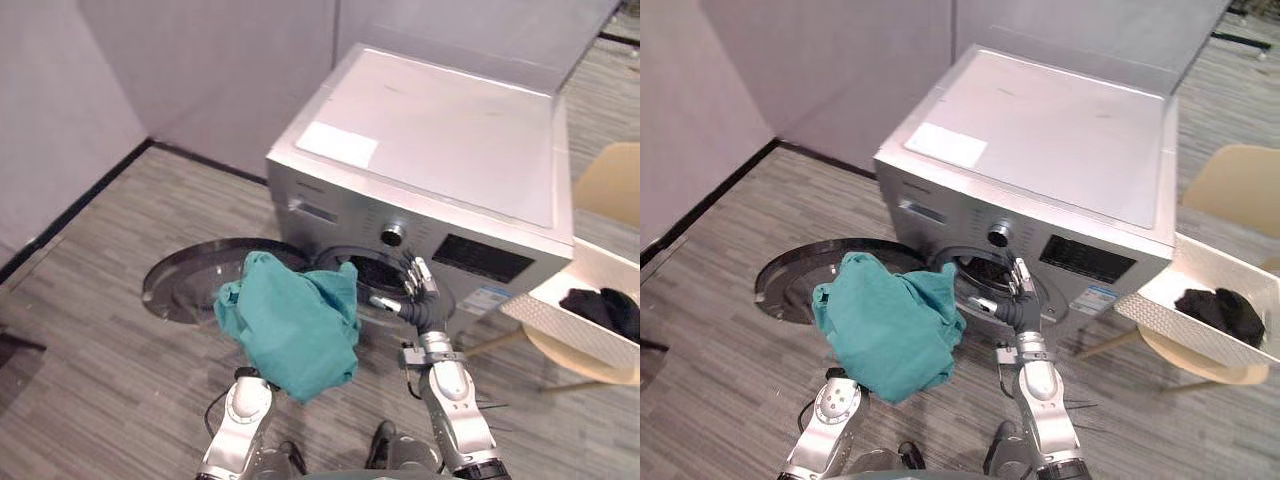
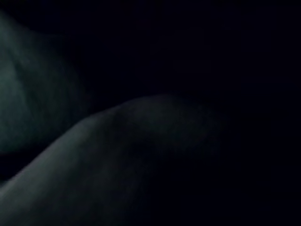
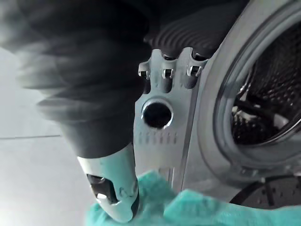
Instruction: Pick up the laundry basket with both hands and put the clothes into the washing machine.
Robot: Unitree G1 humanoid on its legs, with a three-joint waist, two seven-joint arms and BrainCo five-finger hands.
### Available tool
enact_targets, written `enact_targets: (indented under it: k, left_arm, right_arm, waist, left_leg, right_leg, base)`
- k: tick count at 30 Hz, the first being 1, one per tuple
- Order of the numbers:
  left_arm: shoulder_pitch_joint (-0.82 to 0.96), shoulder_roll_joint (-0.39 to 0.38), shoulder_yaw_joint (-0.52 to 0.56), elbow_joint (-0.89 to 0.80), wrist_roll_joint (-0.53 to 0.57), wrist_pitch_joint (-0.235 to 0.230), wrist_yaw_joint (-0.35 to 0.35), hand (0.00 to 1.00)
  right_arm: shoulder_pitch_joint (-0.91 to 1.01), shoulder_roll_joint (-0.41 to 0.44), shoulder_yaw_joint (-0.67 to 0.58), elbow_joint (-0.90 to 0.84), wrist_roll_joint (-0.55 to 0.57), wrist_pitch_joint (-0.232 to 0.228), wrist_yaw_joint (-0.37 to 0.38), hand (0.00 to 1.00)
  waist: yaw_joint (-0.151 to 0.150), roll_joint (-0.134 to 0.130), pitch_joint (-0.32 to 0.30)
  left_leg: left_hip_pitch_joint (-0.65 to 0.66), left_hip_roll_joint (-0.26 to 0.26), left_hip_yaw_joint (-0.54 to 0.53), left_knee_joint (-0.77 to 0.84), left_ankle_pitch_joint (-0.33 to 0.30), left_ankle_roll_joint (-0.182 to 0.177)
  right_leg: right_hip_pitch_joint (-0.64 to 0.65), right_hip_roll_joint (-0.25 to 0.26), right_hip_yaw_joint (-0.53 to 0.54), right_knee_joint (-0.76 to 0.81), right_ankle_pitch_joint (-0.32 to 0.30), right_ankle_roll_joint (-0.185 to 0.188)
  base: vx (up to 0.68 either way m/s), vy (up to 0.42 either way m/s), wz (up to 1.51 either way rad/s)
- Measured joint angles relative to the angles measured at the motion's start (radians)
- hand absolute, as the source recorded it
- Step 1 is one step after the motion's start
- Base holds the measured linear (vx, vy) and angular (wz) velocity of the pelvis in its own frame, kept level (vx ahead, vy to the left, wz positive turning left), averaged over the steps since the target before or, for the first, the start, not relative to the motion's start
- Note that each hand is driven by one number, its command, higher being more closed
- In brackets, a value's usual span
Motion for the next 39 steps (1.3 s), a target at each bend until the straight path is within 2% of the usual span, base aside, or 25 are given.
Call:
enact_targets:
  k: [1, 2, 3, 4, 5, 6, 7, 8, 9, 10, 11, 13, 16, 20, 23, 27, 32, 36, 39]
  left_arm:
    - [-0.001, -0.007, 0.010, 0.008, 0.000, 0.001, 0.001, 1.00]
    - [-0.001, -0.017, 0.017, 0.010, -0.001, 0.002, 0.002, 1.00]
    - [-0.002, -0.040, 0.037, 0.017, -0.001, 0.008, 0.004, 1.00]
    - [-0.005, -0.047, 0.048, 0.025, -0.001, 0.010, 0.018, 1.00]
    - [-0.012, -0.053, 0.046, 0.043, -0.001, 0.010, 0.026, 1.00]
    - [-0.021, -0.056, 0.045, 0.057, -0.001, 0.010, 0.029, 1.00]
    - [-0.035, -0.055, 0.043, 0.080, -0.001, 0.012, 0.042, 1.00]
    - [-0.045, -0.054, 0.047, 0.097, -0.001, 0.014, 0.047, 1.00]
    - [-0.049, -0.055, 0.056, 0.102, 0.000, 0.015, 0.057, 1.00]
    - [-0.050, -0.056, 0.061, 0.103, 0.000, 0.015, 0.064, 1.00]
    - [-0.071, -0.045, 0.079, 0.115, 0.001, 0.012, 0.076, 1.00]
    - [-0.129, -0.031, 0.093, 0.165, 0.002, 0.018, 0.099, 1.00]
    - [-0.193, -0.030, 0.122, 0.172, 0.002, 0.021, 0.130, 1.00]
    - [-0.219, -0.030, 0.147, 0.210, -0.003, 0.019, 0.155, 1.00]
    - [-0.297, -0.033, 0.189, 0.303, -0.058, 0.026, 0.183, 1.00]
    - [-0.451, -0.030, 0.200, 0.328, -0.084, 0.037, 0.200, 1.00]
    - [-0.670, -0.023, 0.218, 0.331, -0.084, 0.049, 0.207, 1.00]
    - [-0.830, -0.016, 0.232, 0.329, -0.099, 0.056, 0.239, 1.00]
    - [-0.927, 0.011, 0.237, 0.284, -0.099, 0.056, 0.263, 1.00]
  right_arm:
    - [0.013, -0.003, -0.002, -0.002, 0.001, 0.000, -0.001, 0.00]
    - [0.016, -0.009, -0.002, -0.005, 0.001, 0.000, -0.001, 0.00]
    - [0.016, -0.022, -0.006, -0.007, 0.002, 0.000, -0.002, 0.00]
    - [0.019, -0.026, -0.007, -0.006, 0.002, 0.000, -0.005, 0.00]
    - [0.024, -0.032, -0.014, -0.007, 0.002, 0.000, -0.006, 0.00]
    - [0.025, -0.031, -0.027, -0.007, 0.002, 0.000, -0.006, 0.00]
    - [0.023, -0.031, -0.043, -0.006, 0.002, 0.000, -0.009, 0.00]
    - [0.022, -0.034, -0.045, -0.006, 0.002, 0.000, -0.010, 0.00]
    - [0.022, -0.042, -0.042, -0.004, 0.002, -0.002, -0.011, 0.00]
    - [0.022, -0.047, -0.042, -0.003, 0.002, -0.005, -0.013, 0.00]
    - [0.012, -0.059, -0.042, 0.014, 0.002, -0.014, -0.021, 0.00]
    - [0.004, -0.067, -0.044, 0.029, 0.003, -0.014, -0.025, 0.00]
    - [-0.012, -0.067, -0.077, 0.049, 0.003, -0.013, -0.027, 0.00]
    - [0.002, -0.064, -0.102, 0.081, 0.001, -0.014, -0.032, 0.00]
    - [-0.018, -0.063, -0.141, 0.123, -0.001, -0.006, -0.080, 0.00]
    - [-0.090, -0.064, -0.191, 0.142, 0.004, 0.014, -0.145, 0.00]
    - [-0.193, -0.058, -0.204, 0.119, 0.035, 0.014, -0.198, 0.00]
    - [-0.238, -0.029, -0.206, 0.087, 0.042, 0.012, -0.223, 0.00]
    - [-0.238, -0.024, -0.206, 0.058, 0.042, 0.007, -0.222, 0.00]
  waist:
    - [0.006, 0.011, 0.007]
    - [0.009, 0.023, 0.014]
    - [0.013, 0.052, 0.030]
    - [0.015, 0.058, 0.040]
    - [0.017, 0.049, 0.047]
    - [0.017, 0.051, 0.049]
    - [0.017, 0.050, 0.056]
    - [0.018, 0.048, 0.059]
    - [0.019, 0.044, 0.063]
    - [0.019, 0.048, 0.065]
    - [0.023, 0.047, 0.091]
    - [0.007, 0.018, 0.116]
    - [-0.010, 0.013, 0.222]
    - [-0.008, 0.001, 0.257]
    - [-0.007, -0.007, 0.293]
    - [-0.007, -0.020, 0.346]
    - [-0.010, -0.033, 0.394]
    - [-0.014, -0.036, 0.406]
    - [-0.017, -0.036, 0.406]
  left_leg:
    - [-0.038, 0.043, -0.046, 0.119, 0.001, 0.000]
    - [-0.055, 0.064, -0.077, 0.179, 0.001, 0.001]
    - [-0.090, 0.094, -0.154, 0.289, 0.016, 0.018]
    - [-0.151, 0.093, -0.237, 0.391, 0.055, 0.024]
    - [-0.170, 0.068, -0.283, 0.393, 0.033, -0.002]
    - [-0.182, 0.048, -0.308, 0.377, 0.012, -0.023]
    - [-0.204, 0.010, -0.357, 0.331, -0.017, -0.031]
    - [-0.223, -0.019, -0.389, 0.278, -0.019, -0.032]
    - [-0.236, -0.051, -0.412, 0.182, -0.013, -0.035]
    - [-0.236, -0.063, -0.417, 0.122, 0.001, -0.041]
    - [-0.244, -0.065, -0.402, 0.096, 0.055, -0.005]
    - [-0.309, -0.088, -0.382, 0.158, 0.050, 0.002]
    - [-0.341, -0.097, -0.368, 0.234, 0.019, 0.035]
    - [-0.409, -0.095, -0.361, 0.355, -0.042, 0.048]
    - [-0.509, -0.071, -0.359, 0.472, -0.111, 0.060]
    - [-0.697, -0.021, -0.361, 0.627, -0.155, 0.068]
    - [-0.974, 0.029, -0.378, 0.789, -0.167, 0.072]
    - [-1.181, 0.050, -0.399, 0.914, -0.163, 0.078]
    - [-1.275, 0.058, -0.414, 0.973, -0.163, 0.078]
  right_leg:
    - [0.012, 0.025, 0.016, 0.003, -0.009, -0.010]
    - [0.017, 0.041, 0.029, 0.005, -0.014, -0.015]
    - [0.032, 0.067, 0.055, 0.010, -0.026, -0.028]
    - [0.038, 0.074, 0.083, 0.014, -0.038, -0.037]
    - [0.039, 0.072, 0.104, 0.013, -0.044, -0.035]
    - [0.038, 0.070, 0.117, 0.014, -0.053, -0.043]
    - [0.038, 0.070, 0.153, 0.014, -0.062, -0.046]
    - [0.034, 0.068, 0.172, 0.015, -0.064, -0.047]
    - [0.011, 0.067, 0.207, 0.045, -0.074, -0.027]
    - [-0.008, 0.069, 0.221, 0.078, -0.086, -0.015]
    - [-0.066, 0.059, 0.272, 0.189, -0.134, 0.005]
    - [-0.159, 0.028, 0.291, 0.284, -0.146, 0.018]
    - [-0.187, 0.004, 0.297, 0.336, -0.155, 0.029]
    - [-0.256, -0.021, 0.303, 0.453, -0.215, 0.040]
    - [-0.359, -0.020, 0.314, 0.576, -0.277, 0.051]
    - [-0.552, -0.014, 0.324, 0.735, -0.324, 0.043]
    - [-0.837, 0.008, 0.350, 0.909, -0.333, 0.026]
    - [-1.049, 0.020, 0.368, 1.042, -0.338, 0.017]
    - [-1.140, 0.022, 0.371, 1.103, -0.342, 0.012]
  base:
    - [0.17, -0.208, -0.65]
    - [0.17, -0.186, -0.77]
    - [0.16, -0.129, -0.80]
    - [0.17, -0.125, -0.82]
    - [0.14, -0.084, -0.58]
    - [0.15, -0.048, -0.58]
    - [0.15, 0.003, -0.66]
    - [0.17, 0.049, -0.92]
    - [0.15, 0.078, -0.83]
    - [0.18, 0.173, -1.06]
    - [0.13, 0.136, -0.78]
    - [0.09, 0.095, -0.39]
    - [0.04, 0.130, -0.08]
    - [-0.03, 0.072, -0.03]
    - [-0.09, 0.013, -0.02]
    - [-0.18, -0.023, -0.10]
    - [-0.21, -0.037, -0.13]
    - [-0.13, -0.058, -0.11]
    - [-0.08, -0.064, -0.01]
